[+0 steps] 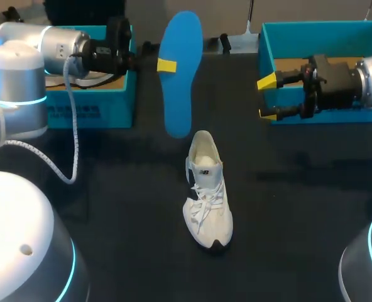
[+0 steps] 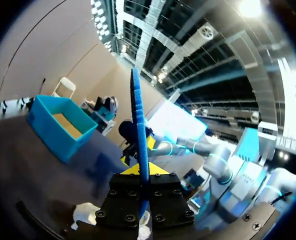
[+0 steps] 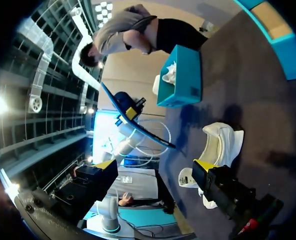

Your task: Take the shoe out of the shoebox, open the shoe tongue, remove and reinsert the insole, then place the shoe into the shoebox

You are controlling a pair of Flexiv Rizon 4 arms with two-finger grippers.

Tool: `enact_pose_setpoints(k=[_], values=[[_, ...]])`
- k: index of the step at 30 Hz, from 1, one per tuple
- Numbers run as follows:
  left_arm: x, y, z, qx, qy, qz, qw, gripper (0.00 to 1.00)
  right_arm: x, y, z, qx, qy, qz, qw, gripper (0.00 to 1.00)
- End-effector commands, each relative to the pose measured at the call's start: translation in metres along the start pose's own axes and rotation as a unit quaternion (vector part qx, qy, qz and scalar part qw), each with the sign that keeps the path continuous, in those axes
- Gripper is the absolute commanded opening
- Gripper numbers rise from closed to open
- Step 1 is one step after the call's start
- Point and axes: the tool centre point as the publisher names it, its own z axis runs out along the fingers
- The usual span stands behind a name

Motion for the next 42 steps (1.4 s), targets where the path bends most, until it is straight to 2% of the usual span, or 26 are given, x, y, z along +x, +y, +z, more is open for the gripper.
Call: enact_pose_setpoints(k=[1,8,10,14,15,16,19,20,22,42], values=[[0.007,0.002,0.002,-0.019,-0.094,0.231,0.968,0.0,0.001,0.0,0.002,0.0,-0.002,0.0,1.0,1.0],[0.01,0.001,0.002,-0.025,-0.107,0.396,0.912,0.0,0.001,0.0,0.002,0.0,-0.002,0.0,1.0,1.0],[0.013,-0.002,0.004,-0.017,-0.109,0.418,0.902,0.0,0.001,0.0,0.002,0.0,-0.002,0.0,1.0,1.0],[0.017,-0.01,0.005,-0.018,-0.116,0.515,0.849,0.0,0.001,0.0,0.002,0.0,-0.002,0.0,1.0,1.0],[0.017,-0.011,0.005,-0.028,-0.119,0.547,0.828,0.0,0.001,0.0,0.002,0.0,-0.002,0.0,1.0,1.0],[0.015,-0.012,0.004,-0.029,-0.122,0.558,0.821,0.0,0.001,0.0,0.002,0.0,-0.002,0.0,1.0,1.0],[0.014,-0.016,0.005,-0.035,-0.123,0.627,0.768,0.0,0.001,0.0,0.002,0.0,-0.002,0.0,1.0,1.0],[0.014,-0.016,0.006,-0.038,-0.124,0.637,0.76,0.0,0.001,0.0,0.002,0.0,-0.002,0.0,1.0,1.0],[0.015,-0.017,0.007,-0.044,-0.115,0.686,0.717,0.0,0.001,0.0,0.002,0.0,-0.002,0.0,1.0,1.0],[0.015,-0.017,0.007,-0.044,-0.115,0.686,0.717,0.0,0.001,0.0,0.002,0.0,-0.002,0.0,1.0,1.0]])
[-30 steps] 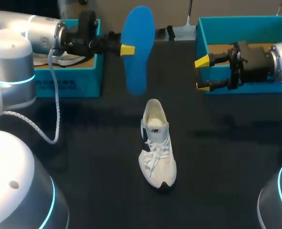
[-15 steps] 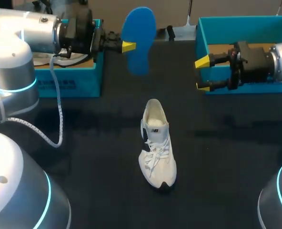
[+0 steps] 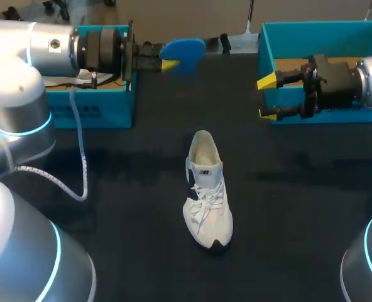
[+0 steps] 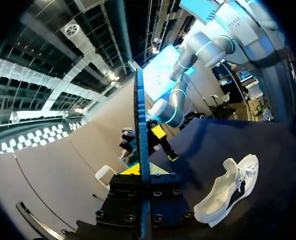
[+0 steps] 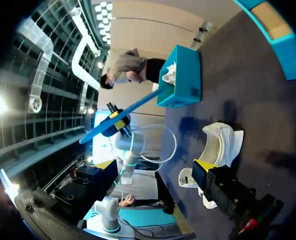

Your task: Take the shoe out of the shoebox, open the shoe tongue, remove and reinsert the insole, then place the shoe into the shoebox

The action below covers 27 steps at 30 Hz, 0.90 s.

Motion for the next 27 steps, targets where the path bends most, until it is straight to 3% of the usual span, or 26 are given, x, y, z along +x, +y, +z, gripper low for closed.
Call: enact_pose_setpoints(k=[1,5,13,21,23,26,27], values=[[0.005,-0.001,0.0,-0.001,-0.014,0.078,0.997,0.0,0.0,0.0,0.001,-0.001,0.0,0.0,1.0,1.0],[0.005,0.0,0.001,-0.003,-0.02,0.092,0.996,0.0,0.0,0.0,0.001,-0.001,0.0,0.0,1.0,1.0],[0.008,0.008,0.005,0.002,-0.035,0.242,0.97,0.0,0.0,0.0,0.001,-0.001,0.0,0.0,1.0,1.0],[0.019,0.014,0.004,0.03,-0.02,0.404,0.914,0.0,0.0,0.0,0.001,-0.001,0.0,0.0,1.0,1.0],[0.021,0.016,0.005,0.03,-0.026,0.39,0.92,0.0,0.0,0.0,0.001,-0.001,0.0,0.0,1.0,1.0],[0.026,0.023,0.007,0.026,-0.024,0.448,0.893,0.0,0.0,0.0,0.001,-0.001,0.0,0.0,1.0,1.0],[0.028,0.026,0.008,0.019,-0.033,0.447,0.894,0.0,0.0,0.0,0.001,-0.001,0.0,0.0,1.0,1.0]])
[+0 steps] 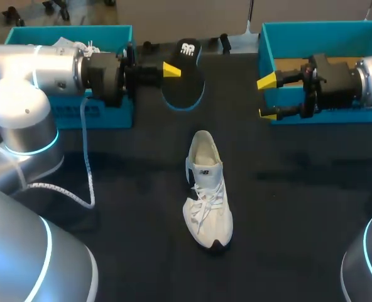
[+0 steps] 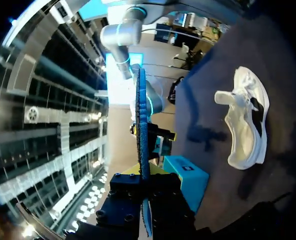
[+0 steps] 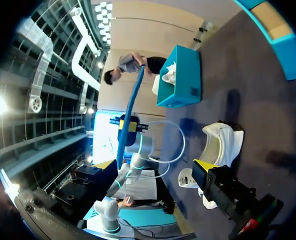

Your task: Take the shoe out of the shoebox, open the shoe tongue, remove and reinsert the insole, then place the shoe into the shoebox

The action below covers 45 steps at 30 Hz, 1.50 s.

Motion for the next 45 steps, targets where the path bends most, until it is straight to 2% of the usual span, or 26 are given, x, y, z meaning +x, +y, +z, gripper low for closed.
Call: enact_pose_setpoints(k=[1,5,16,23,31,39,41,42,45], values=[[0.015,0.005,0.004,-0.016,-0.011,0.061,0.998,0.0,0.0,-0.001,0.001,-0.001,-0.001,0.0,1.0,1.0],[0.024,0.009,0.007,-0.034,-0.014,0.076,0.996,0.0,0.0,-0.001,0.001,-0.001,-0.001,0.0,1.0,1.0],[0.046,0.012,0.01,-0.044,0.003,0.083,0.996,0.0,0.0,-0.001,0.001,-0.001,-0.001,0.0,1.0,1.0],[0.045,0.005,0.019,-0.029,0.0,0.09,0.995,0.0,0.0,-0.001,0.001,-0.001,-0.001,0.0,1.0,1.0],[0.043,-0.003,0.034,-0.02,-0.01,0.089,0.996,0.0,0.005,0.003,0.034,0.006,0.013,0.005,1.0,1.0],[0.043,-0.003,0.046,-0.028,-0.017,0.091,0.995,0.0,0.006,0.0,0.059,0.016,0.023,0.009,1.0,1.0],[0.043,-0.002,0.046,-0.027,-0.016,0.09,0.995,0.0,0.006,-0.001,0.063,0.019,0.025,0.008,0.999,0.8],[0.043,-0.002,0.047,-0.027,-0.016,0.09,0.995,0.0,0.006,-0.001,0.065,0.023,0.026,0.009,0.999,0.66],[0.041,-0.003,0.05,-0.026,-0.017,0.091,0.995,0.0,0.005,-0.001,0.069,0.026,0.027,0.009,0.999,0.64]])
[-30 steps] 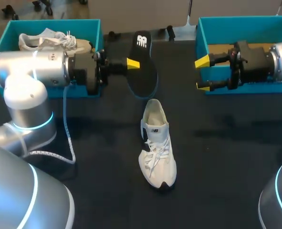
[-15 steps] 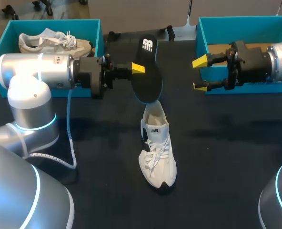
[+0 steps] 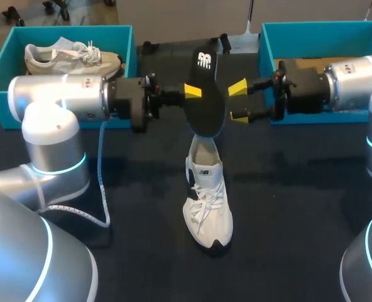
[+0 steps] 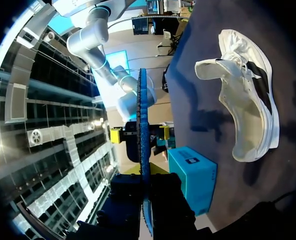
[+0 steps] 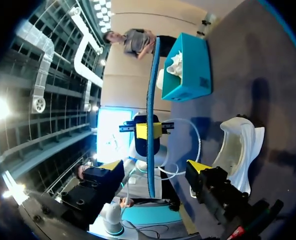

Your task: Take the shoe out of the shoebox, open the shoe tongue, remove and reinsert the insole, then place the shoe into the shoebox

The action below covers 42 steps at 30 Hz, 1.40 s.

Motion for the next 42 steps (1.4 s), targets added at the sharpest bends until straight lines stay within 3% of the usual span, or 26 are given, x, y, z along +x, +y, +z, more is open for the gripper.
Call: enact_pose_setpoints(k=[1,2,4,24,42], values=[[-0.001,0.0,0.006,0.002,-0.002,0.001,1.0,0.0,-0.004,0.005,0.009,0.004,0.003,0.0,1.0,0.64],[-0.001,-0.001,0.007,0.003,-0.003,0.002,1.0,0.0,-0.004,0.006,0.01,0.007,0.005,0.0,1.0,0.49],[-0.001,-0.001,0.01,0.003,-0.004,0.005,1.0,0.0,-0.006,0.007,0.013,0.009,0.006,0.0,1.0,0.44],[0.005,0.005,0.032,-0.018,-0.011,0.004,1.0,0.0,-0.007,0.016,0.032,0.027,0.022,-0.006,0.999,0.45],[0.009,0.01,0.031,-0.028,-0.008,0.004,1.0,0.0,-0.006,0.015,0.03,0.024,0.022,-0.007,0.999,0.39]])
